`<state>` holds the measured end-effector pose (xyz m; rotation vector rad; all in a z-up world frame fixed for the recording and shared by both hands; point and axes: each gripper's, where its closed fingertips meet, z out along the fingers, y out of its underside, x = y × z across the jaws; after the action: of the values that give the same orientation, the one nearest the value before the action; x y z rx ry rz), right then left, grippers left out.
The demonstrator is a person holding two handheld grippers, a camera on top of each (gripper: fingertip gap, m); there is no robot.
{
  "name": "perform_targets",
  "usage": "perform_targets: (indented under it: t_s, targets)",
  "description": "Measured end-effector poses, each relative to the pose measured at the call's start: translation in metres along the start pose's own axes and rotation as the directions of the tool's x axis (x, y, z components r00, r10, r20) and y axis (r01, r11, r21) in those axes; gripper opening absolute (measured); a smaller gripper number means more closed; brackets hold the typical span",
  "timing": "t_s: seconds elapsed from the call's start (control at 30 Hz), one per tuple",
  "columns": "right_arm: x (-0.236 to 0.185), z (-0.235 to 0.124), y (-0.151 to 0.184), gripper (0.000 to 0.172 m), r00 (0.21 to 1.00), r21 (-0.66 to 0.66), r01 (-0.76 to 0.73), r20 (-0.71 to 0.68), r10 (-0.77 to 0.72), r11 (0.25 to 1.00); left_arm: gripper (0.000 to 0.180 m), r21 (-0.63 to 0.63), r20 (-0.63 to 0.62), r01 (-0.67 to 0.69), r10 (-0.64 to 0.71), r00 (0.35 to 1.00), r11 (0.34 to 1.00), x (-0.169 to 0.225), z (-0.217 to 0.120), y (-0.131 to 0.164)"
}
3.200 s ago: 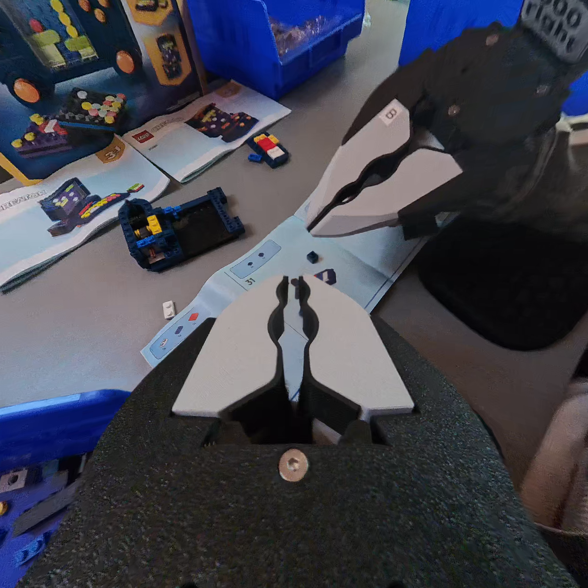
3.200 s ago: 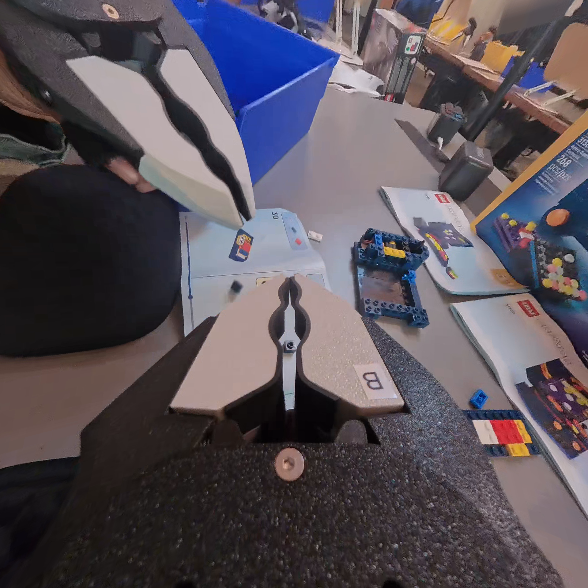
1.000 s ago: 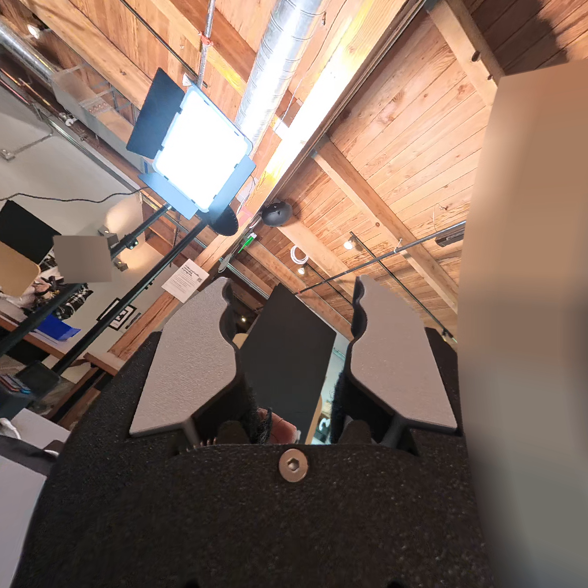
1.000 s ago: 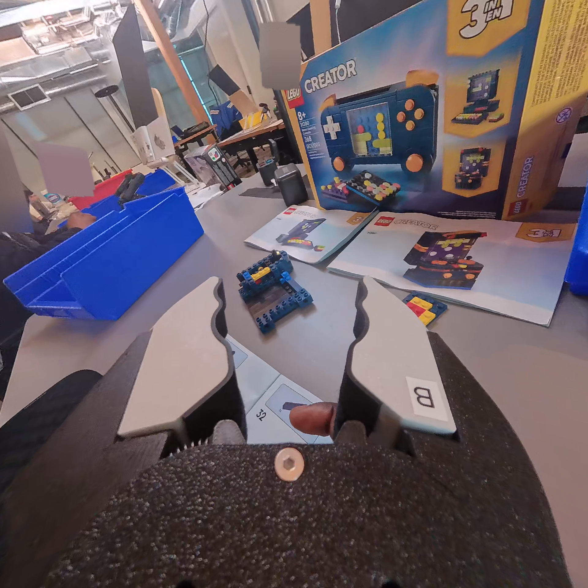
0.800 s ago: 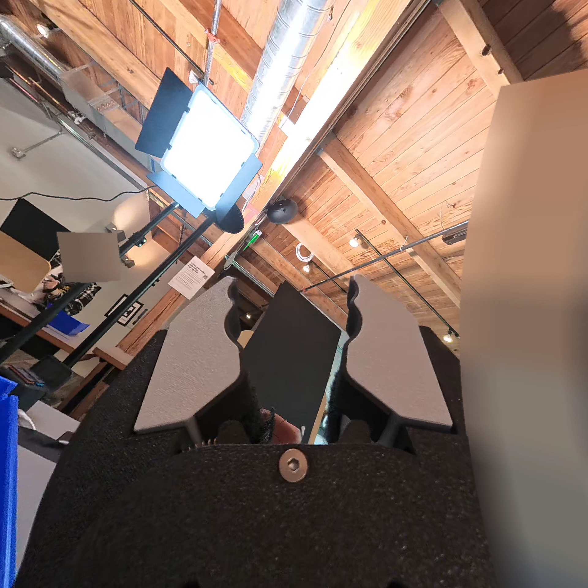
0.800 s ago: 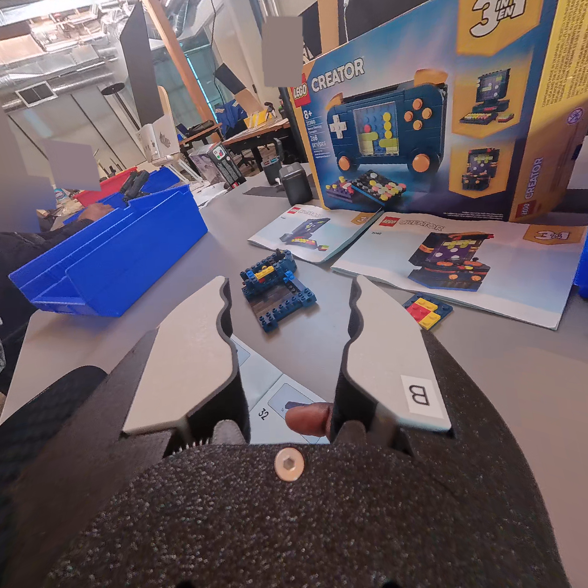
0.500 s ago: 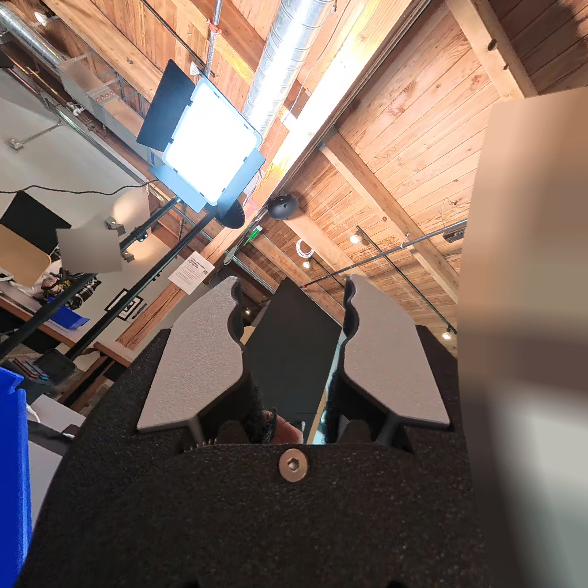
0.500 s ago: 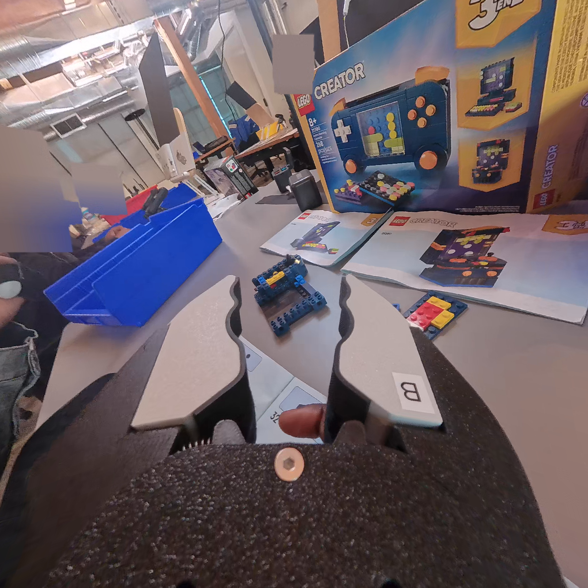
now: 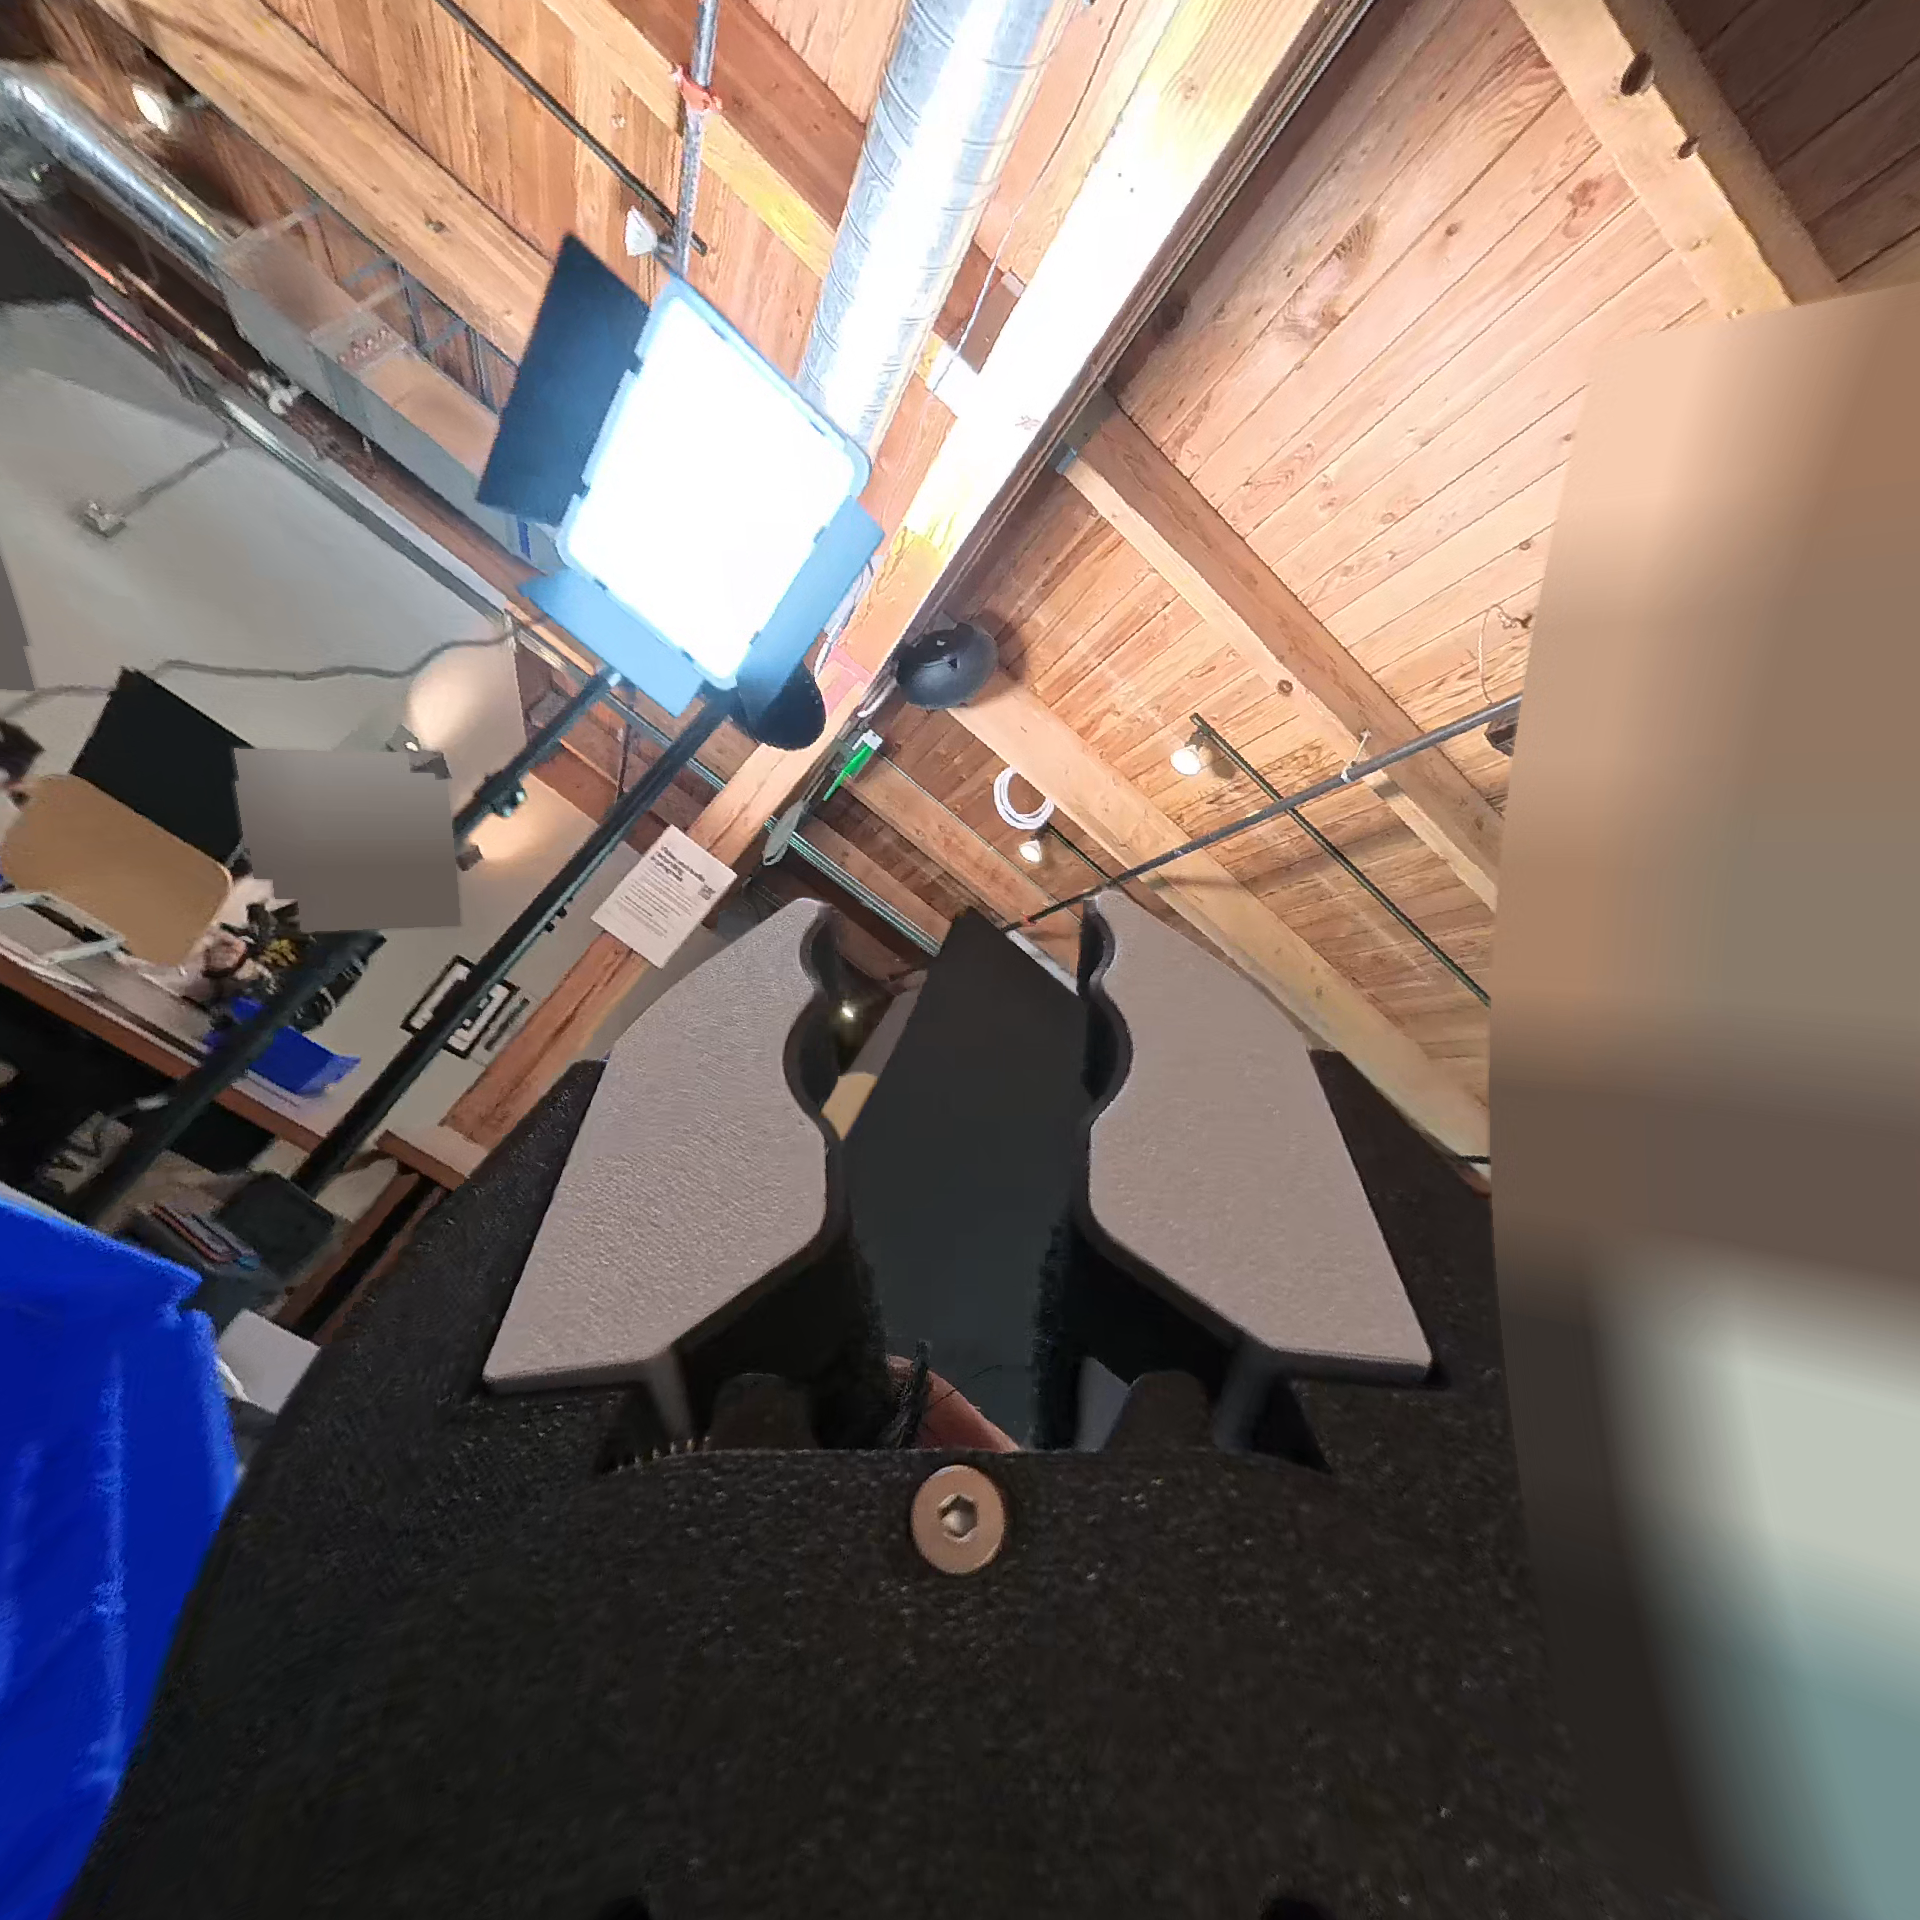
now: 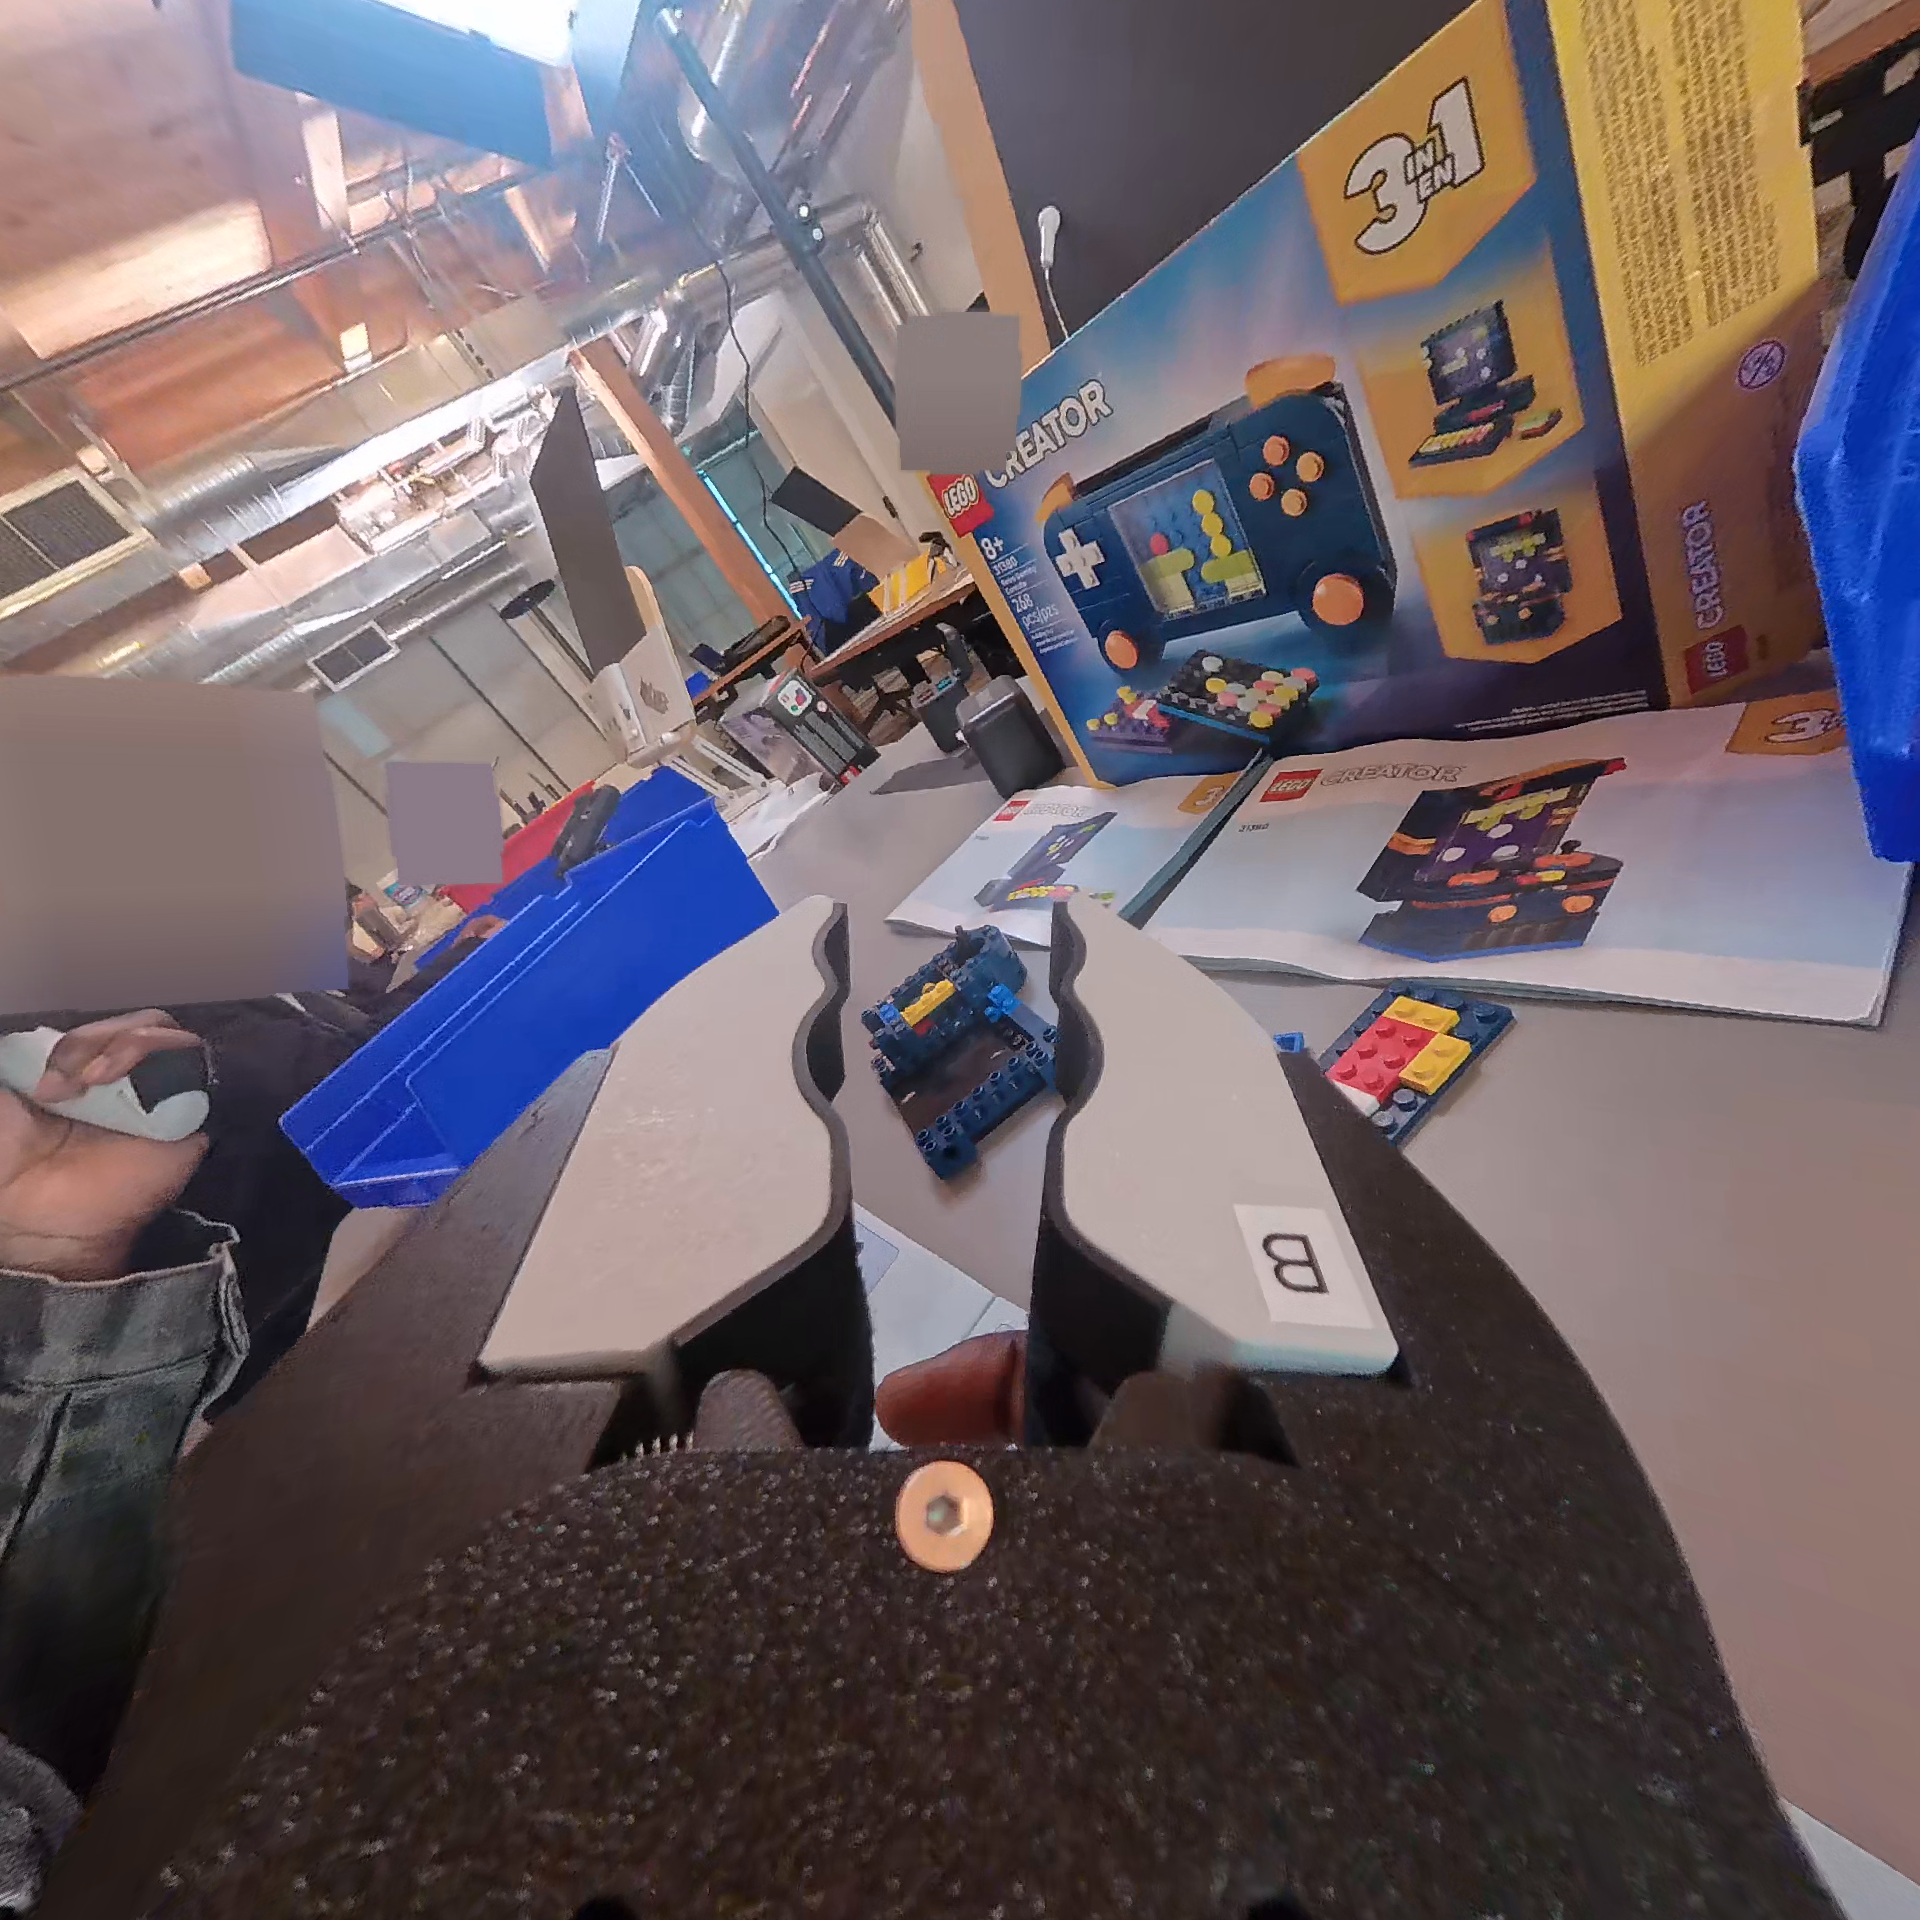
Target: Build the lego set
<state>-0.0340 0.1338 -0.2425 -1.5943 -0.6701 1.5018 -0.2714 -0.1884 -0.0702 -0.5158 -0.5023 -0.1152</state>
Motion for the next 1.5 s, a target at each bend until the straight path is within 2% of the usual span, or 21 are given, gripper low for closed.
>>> perform_targets:
  t_s: [0.07, 0.1, 0.13, 0.17, 0.2, 0.23, 0.27, 0.3, 0.33, 0.37, 0.43, 0.53, 0.63, 0.87, 1.03, 1.2, 1.33, 1.4, 1.43, 1.47, 1.5]
  targets:
    - [0.0, 0.001, 0.002, 0.037, 1.0, -0.01, -0.002, 0.001, 0.002, 1.0, 0.037, -0.053, -0.035, -0.102, 0.1, 0.994, 0.993, 0.001, 0.003, -0.012]
    - [0.0, 0.001, 0.002, 0.037, 1.0, -0.013, 0.001, -0.001, -0.001, 1.0, 0.035, -0.173, -0.077, -0.193, 0.182, 0.98, 0.966, 0.0, 0.005, -0.007]
    - [0.001, 0.001, 0.003, 0.037, 1.0, -0.014, 0.006, -0.004, -0.006, 1.0, 0.035, -0.375, -0.136, -0.302, 0.27, 0.953, 0.876, -0.006, 0.004, 0.009]
    - [0.001, 0.001, 0.002, 0.037, 1.0, -0.013, 0.01, -0.008, -0.01, 1.0, 0.035, -0.608, -0.213, -0.394, 0.337, 0.917, 0.689, -0.019, -0.009, 0.031]
    - [0.002, 0.0, 0.002, 0.037, 1.0, -0.01, 0.014, -0.012, -0.014, 1.0, 0.035, -0.789, -0.275, -0.439, 0.391, 0.878, 0.43, -0.041, -0.033, 0.049]
    - [0.002, 0.0, 0.001, 0.037, 1.0, -0.007, 0.017, -0.014, -0.017, 1.0, 0.029, -0.878, -0.334, -0.451, 0.47, 0.817, 0.16, -0.071, -0.058, 0.055]
    - [0.002, 0.0, 0.001, 0.037, 1.0, -0.007, 0.019, -0.015, -0.019, 1.0, 0.024, -0.888, -0.401, -0.455, 0.595, 0.697, -0.065, -0.106, -0.071, 0.047]
    - [0.001, 0.0, 0.001, 0.037, 1.0, -0.007, 0.021, -0.014, -0.021, 1.0, 0.026, -0.87, -0.466, -0.427, 0.695, 0.548, -0.247, -0.139, -0.074, 0.032]
    - [0.001, 0.0, 0.001, 0.037, 1.0, -0.009, 0.022, -0.013, -0.022, 1.0, 0.029, -0.848, -0.528, -0.348, 0.682, 0.506, -0.399, -0.161, -0.083, 0.026]
    - [0.0, 0.001, 0.002, 0.037, 1.0, -0.011, 0.024, -0.01, -0.024, 1.0, 0.035, -0.826, -0.548, -0.267, 0.598, 0.585, -0.496, -0.171, -0.094, 0.031]
    - [-0.002, 0.001, 0.002, 0.037, 1.0, -0.015, 0.031, -0.004, -0.031, 0.999, 0.035, -0.781, -0.551, -0.256, 0.435, 0.712, -0.57, -0.181, -0.088, 0.048]
    - [-0.005, 0.001, 0.003, 0.037, 0.999, -0.018, 0.048, 0.003, -0.048, 0.999, 0.035, -0.632, -0.579, -0.222, 0.261, 0.773, -0.743, -0.22, -0.08, 0.057]
    - [-0.008, 0.002, 0.003, 0.037, 0.998, -0.023, 0.055, 0.015, -0.055, 0.998, 0.028, -0.465, -0.566, -0.122, 0.189, 0.802, -0.877, -0.272, -0.089, 0.06]
    - [-0.006, 0.0, 0.001, 0.036, 0.998, -0.02, 0.067, 0.009, -0.067, 0.998, 0.027, -0.437, -0.501, -0.058, 0.189, 0.844, -0.898, -0.32, -0.113, 0.073]
    - [-0.009, 0.001, 0.002, 0.036, 0.998, -0.027, 0.058, 0.023, -0.057, 0.998, 0.026, -0.379, -0.5, -0.043, 0.165, 0.85, -0.925, -0.32, -0.124, 0.075]
    - [-0.01, 0.001, 0.002, 0.036, 0.997, -0.03, 0.076, 0.022, -0.075, 0.997, 0.016, -0.419, -0.434, -0.012, 0.188, 0.881, -0.908, -0.316, -0.123, 0.082]
    - [-0.01, 0.0, 0.001, 0.036, 0.997, -0.025, 0.078, 0.02, -0.077, 0.997, 0.016, -0.451, -0.465, 0.005, 0.24, 0.852, -0.892, -0.317, -0.116, 0.073]
    - [-0.01, 0.0, 0.002, 0.036, 0.997, -0.029, 0.075, 0.022, -0.075, 0.997, 0.016, -0.573, -0.462, -0.04, 0.282, 0.841, -0.819, -0.305, -0.094, 0.074]
    - [-0.01, 0.001, 0.002, 0.036, 0.997, -0.032, 0.075, 0.023, -0.074, 0.997, 0.016, -0.663, -0.463, -0.082, 0.321, 0.826, -0.744, -0.296, -0.074, 0.076]
    - [-0.011, 0.001, 0.003, 0.036, 0.997, -0.034, 0.076, 0.025, -0.075, 0.997, 0.016, -0.769, -0.44, -0.144, 0.352, 0.826, -0.623, -0.28, -0.05, 0.08]
    - [-0.011, 0.001, 0.003, 0.036, 0.997, -0.036, 0.078, 0.026, -0.077, 0.996, 0.016, -0.865, -0.4, -0.226, 0.342, 0.85, -0.448, -0.252, -0.023, 0.087]
